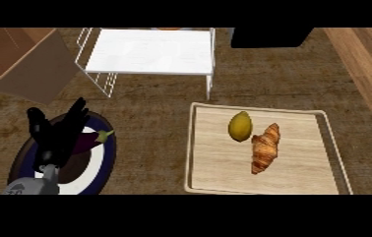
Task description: Pick the croissant from the tray and place it in the tiered shelf
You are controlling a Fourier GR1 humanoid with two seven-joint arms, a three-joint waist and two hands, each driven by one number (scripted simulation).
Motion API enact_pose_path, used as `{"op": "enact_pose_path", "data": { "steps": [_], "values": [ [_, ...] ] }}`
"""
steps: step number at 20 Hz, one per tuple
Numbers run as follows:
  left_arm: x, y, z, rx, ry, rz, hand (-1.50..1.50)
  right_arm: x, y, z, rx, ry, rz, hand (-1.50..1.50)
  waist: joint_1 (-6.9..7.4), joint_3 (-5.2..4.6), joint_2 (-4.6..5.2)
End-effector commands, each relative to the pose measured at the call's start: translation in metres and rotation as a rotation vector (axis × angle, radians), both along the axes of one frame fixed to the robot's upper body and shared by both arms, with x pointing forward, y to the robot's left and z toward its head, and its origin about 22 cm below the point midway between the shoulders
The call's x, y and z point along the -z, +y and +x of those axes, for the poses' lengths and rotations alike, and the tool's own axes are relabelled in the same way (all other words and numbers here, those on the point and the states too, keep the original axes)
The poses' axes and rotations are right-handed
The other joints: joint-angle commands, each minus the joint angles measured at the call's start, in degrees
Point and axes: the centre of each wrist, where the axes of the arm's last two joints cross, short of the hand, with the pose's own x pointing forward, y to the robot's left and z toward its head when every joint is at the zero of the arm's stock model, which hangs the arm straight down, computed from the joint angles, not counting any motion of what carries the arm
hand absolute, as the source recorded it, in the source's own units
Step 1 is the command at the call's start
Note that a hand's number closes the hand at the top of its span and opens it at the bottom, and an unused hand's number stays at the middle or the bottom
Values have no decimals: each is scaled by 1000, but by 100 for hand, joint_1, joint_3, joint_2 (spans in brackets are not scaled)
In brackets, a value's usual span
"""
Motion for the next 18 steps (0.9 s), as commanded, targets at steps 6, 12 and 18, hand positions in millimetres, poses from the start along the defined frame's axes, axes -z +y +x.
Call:
{"op": "enact_pose_path", "data": {
  "steps": [6,12,18],
  "values": [
    [5,-13,-2,57,32,-3,0,-73,19,1,82,201,29,-150,353,-42,126],
    [18,-23,1,62,43,-12,0,-71,8,34,183,318,-16,-150,458,-54,180],
    [4,-28,5,82,24,-3,0,-70,26,74,190,456,8,-150,510,-38,132]
  ]
}}
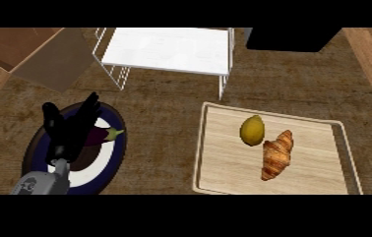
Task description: Pick the croissant from the tray and place it in the tiered shelf
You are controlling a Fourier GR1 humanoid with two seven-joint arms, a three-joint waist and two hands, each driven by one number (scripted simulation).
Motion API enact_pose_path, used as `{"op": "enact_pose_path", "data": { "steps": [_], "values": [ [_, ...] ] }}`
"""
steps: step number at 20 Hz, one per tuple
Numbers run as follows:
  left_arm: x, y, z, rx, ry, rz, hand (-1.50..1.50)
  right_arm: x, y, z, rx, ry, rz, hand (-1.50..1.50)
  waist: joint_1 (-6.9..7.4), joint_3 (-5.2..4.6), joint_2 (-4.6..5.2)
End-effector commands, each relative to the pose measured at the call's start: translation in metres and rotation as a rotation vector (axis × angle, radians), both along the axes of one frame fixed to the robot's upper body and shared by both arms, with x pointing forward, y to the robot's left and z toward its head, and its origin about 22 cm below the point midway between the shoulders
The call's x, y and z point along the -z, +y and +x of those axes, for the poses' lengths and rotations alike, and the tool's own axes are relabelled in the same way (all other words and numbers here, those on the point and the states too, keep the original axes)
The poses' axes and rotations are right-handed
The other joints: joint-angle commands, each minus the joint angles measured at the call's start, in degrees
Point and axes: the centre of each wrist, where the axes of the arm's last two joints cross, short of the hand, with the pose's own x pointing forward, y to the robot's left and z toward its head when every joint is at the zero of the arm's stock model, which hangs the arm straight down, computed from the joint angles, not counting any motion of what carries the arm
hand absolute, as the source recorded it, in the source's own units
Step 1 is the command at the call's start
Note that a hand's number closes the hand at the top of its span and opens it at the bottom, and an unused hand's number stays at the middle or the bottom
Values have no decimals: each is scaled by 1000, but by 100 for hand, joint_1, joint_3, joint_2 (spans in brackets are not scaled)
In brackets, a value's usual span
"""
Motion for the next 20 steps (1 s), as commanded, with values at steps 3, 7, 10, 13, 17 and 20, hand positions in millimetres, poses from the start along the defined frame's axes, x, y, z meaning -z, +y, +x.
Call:
{"op": "enact_pose_path", "data": {
  "steps": [3,7,10,13,17,20],
  "values": [
    [8,0,-11,-1,70,-2,0,4,18,40,45,206,15,-150,15,-17,-1],
    [5,8,-3,-31,65,-15,0,20,50,60,17,247,17,-150,-71,-15,-19],
    [4,10,-1,-19,67,-21,0,21,60,66,40,282,29,-150,-145,-21,-27],
    [18,2,-12,-36,97,-30,0,26,60,86,85,284,15,-150,-170,-12,-38],
    [19,8,-8,-52,70,-15,0,31,73,101,85,330,-30,-150,-213,-11,-38],
    [9,12,-8,-63,64,-3,0,29,91,99,89,325,-28,-150,-273,-9,-68]
  ]
}}
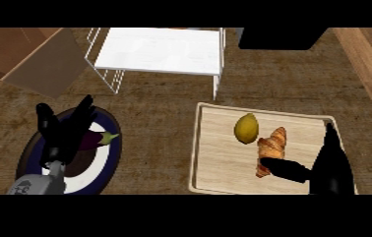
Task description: Pick the croissant from the tray and place it in the tiered shelf
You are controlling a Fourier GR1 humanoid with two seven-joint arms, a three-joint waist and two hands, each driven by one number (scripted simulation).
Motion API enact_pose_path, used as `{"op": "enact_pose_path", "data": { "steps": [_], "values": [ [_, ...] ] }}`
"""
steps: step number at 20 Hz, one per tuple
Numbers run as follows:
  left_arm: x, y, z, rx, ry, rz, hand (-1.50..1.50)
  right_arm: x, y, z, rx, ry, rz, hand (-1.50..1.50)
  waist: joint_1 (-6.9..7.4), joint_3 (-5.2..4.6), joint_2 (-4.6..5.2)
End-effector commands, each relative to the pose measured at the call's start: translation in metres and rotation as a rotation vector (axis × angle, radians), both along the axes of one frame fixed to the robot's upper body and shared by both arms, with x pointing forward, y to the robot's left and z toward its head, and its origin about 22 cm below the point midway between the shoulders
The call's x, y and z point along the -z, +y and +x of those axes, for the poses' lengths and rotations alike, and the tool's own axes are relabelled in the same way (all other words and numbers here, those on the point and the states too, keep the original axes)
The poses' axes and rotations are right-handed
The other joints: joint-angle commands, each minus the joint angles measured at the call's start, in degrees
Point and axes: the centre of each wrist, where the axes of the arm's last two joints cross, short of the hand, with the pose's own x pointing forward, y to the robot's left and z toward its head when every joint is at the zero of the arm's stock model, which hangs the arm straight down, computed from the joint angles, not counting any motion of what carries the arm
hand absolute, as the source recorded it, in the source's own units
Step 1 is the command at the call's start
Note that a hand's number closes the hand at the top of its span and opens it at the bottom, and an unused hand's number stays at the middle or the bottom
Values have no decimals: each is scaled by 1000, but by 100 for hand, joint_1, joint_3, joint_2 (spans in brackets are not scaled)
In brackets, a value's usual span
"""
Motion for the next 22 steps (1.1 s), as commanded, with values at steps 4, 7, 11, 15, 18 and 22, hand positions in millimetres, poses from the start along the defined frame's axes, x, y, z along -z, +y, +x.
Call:
{"op": "enact_pose_path", "data": {
  "steps": [4,7,11,15,18,22],
  "values": [
    [7,8,-6,-12,42,-4,0,2,21,36,143,163,36,-150,-27,-16,20],
    [1,15,-12,-17,47,6,0,20,31,17,152,196,16,-150,-51,-14,-4],
    [13,-6,-1,-31,39,-11,0,30,19,35,172,227,-9,-150,-95,-14,20],
    [29,2,-16,-32,36,-2,0,24,25,40,188,219,-41,-150,-68,-17,15],
    [13,14,-5,-29,55,-5,0,44,25,37,179,219,-46,-150,-81,-12,11],
    [16,3,-14,-16,47,-6,0,47,5,47,194,174,-53,-150,-85,-10,5]
  ]
}}
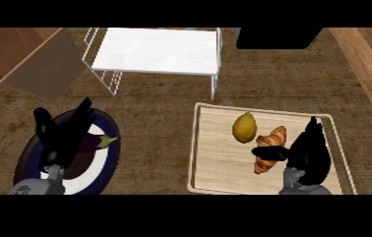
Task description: Pick the croissant from the tray and place it in the tiered shelf
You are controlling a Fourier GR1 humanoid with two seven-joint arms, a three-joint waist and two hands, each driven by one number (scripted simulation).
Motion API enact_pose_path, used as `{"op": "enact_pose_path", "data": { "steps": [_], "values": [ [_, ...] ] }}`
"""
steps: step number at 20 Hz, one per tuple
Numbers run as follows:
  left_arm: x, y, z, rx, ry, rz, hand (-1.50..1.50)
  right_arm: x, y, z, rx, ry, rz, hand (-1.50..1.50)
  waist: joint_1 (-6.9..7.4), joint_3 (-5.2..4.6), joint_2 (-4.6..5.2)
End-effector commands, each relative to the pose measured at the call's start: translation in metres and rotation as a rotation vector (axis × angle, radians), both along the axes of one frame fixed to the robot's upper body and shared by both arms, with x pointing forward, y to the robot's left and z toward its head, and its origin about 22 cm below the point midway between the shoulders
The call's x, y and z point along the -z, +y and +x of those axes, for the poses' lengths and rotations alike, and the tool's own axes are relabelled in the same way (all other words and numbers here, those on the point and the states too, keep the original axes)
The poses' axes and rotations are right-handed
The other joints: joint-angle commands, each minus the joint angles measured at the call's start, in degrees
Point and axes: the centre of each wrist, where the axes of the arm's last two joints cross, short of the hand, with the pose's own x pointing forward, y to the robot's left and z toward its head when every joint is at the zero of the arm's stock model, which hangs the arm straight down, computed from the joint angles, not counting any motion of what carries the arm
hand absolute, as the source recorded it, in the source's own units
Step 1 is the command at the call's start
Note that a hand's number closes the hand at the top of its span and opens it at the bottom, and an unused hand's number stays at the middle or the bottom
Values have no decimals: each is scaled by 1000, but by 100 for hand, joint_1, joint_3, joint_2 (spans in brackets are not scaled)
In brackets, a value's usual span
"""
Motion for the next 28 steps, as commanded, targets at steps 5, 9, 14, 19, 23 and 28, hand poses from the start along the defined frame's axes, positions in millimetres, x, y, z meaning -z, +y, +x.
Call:
{"op": "enact_pose_path", "data": {
  "steps": [5,9,14,19,23,28],
  "values": [
    [15,11,-4,-19,52,-8,0,10,4,12,131,46,38,-150,-12,-33,29],
    [7,11,-9,-33,47,-4,0,32,0,-1,42,124,84,150,-18,-31,21],
    [4,1,-2,-13,49,-9,0,24,16,18,-114,142,109,150,-12,-32,24],
    [23,2,-8,-8,36,-6,0,35,36,30,-130,51,74,150,-5,-33,29],
    [22,-10,-22,-15,42,-11,0,20,54,16,-174,-27,-19,150,-1,-33,16],
    [11,-23,3,77,26,-22,0,-21,141,16,-700,-115,-25,150,570,-33,113]
  ]
}}
